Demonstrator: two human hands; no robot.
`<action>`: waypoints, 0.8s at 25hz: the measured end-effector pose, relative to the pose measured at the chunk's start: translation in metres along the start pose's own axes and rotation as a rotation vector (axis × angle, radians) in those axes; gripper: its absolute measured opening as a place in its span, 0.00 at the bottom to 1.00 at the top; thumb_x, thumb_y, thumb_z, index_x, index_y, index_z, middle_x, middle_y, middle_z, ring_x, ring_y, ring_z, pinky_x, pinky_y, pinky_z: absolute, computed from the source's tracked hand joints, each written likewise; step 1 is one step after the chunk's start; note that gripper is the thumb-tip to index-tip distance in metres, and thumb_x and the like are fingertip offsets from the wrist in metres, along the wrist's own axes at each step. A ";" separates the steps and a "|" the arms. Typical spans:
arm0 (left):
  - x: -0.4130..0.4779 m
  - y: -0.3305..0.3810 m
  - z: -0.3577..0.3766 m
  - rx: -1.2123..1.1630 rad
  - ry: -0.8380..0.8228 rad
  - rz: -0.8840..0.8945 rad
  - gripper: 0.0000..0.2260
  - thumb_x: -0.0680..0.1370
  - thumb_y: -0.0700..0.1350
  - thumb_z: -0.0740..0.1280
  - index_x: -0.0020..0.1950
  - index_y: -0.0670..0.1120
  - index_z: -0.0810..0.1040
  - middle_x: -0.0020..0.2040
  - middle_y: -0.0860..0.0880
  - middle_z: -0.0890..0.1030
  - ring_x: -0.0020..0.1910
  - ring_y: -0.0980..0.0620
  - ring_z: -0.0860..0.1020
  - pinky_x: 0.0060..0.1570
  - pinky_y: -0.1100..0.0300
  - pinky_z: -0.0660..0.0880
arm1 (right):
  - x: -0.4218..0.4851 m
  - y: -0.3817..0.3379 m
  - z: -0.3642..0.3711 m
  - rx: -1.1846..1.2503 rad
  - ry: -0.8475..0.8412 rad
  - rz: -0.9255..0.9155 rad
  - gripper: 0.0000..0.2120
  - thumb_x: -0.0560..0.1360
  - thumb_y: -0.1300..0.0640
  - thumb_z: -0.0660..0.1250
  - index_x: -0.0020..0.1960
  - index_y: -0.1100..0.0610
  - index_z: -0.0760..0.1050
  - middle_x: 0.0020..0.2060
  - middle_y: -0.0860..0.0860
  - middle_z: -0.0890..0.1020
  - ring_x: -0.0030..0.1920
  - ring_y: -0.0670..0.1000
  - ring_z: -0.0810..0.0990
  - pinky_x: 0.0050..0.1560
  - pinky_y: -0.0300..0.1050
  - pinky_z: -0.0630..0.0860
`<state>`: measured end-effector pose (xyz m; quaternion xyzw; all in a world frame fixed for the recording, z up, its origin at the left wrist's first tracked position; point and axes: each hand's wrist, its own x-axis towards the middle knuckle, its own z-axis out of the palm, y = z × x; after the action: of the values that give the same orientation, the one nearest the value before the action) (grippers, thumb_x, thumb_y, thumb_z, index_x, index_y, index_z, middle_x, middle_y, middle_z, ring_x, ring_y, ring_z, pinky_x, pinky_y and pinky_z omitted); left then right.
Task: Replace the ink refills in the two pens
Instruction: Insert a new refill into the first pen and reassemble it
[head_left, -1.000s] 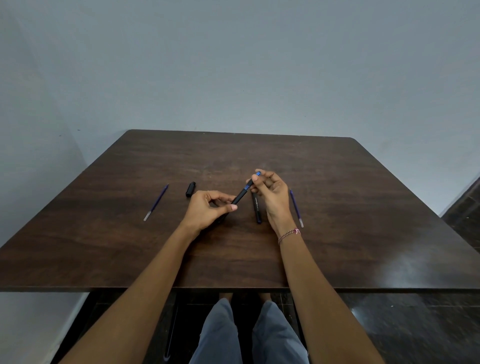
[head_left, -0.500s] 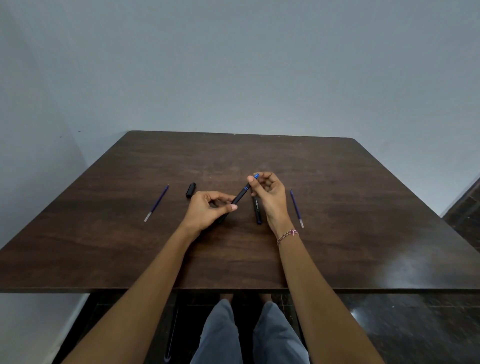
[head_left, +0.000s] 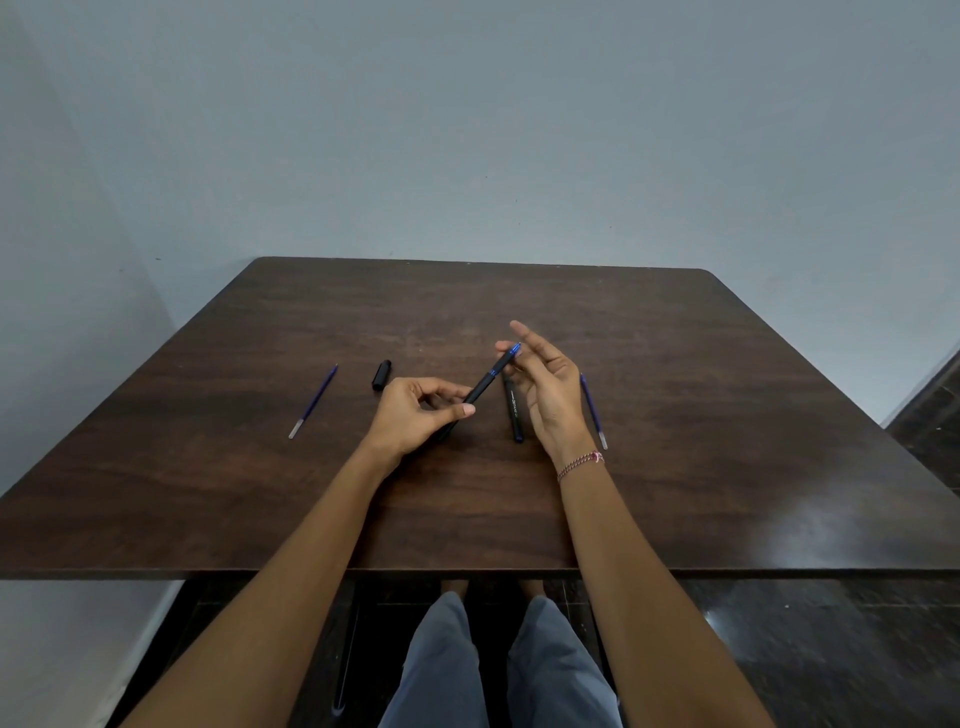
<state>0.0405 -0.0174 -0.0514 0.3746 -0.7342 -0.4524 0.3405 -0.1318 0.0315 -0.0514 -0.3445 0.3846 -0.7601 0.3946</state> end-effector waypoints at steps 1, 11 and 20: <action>0.000 0.000 0.000 0.001 0.004 0.001 0.10 0.67 0.44 0.77 0.45 0.54 0.83 0.38 0.54 0.83 0.38 0.56 0.79 0.41 0.63 0.75 | 0.000 0.000 0.000 0.015 -0.010 0.006 0.12 0.78 0.66 0.63 0.56 0.56 0.80 0.44 0.53 0.86 0.47 0.48 0.84 0.49 0.39 0.80; 0.000 -0.002 0.001 -0.005 0.019 0.019 0.10 0.67 0.43 0.77 0.47 0.53 0.84 0.36 0.56 0.82 0.37 0.59 0.78 0.40 0.64 0.74 | 0.000 0.001 0.001 0.060 -0.030 0.065 0.08 0.74 0.68 0.67 0.49 0.58 0.82 0.42 0.48 0.85 0.39 0.44 0.82 0.42 0.36 0.79; -0.001 -0.001 0.001 -0.007 0.031 0.018 0.10 0.67 0.43 0.77 0.46 0.53 0.83 0.37 0.55 0.83 0.36 0.59 0.78 0.39 0.66 0.75 | 0.001 0.002 0.000 0.003 -0.037 0.047 0.12 0.78 0.67 0.60 0.52 0.57 0.81 0.46 0.50 0.86 0.48 0.47 0.83 0.47 0.38 0.79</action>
<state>0.0399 -0.0164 -0.0528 0.3739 -0.7305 -0.4461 0.3571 -0.1315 0.0297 -0.0529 -0.3489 0.3842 -0.7446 0.4199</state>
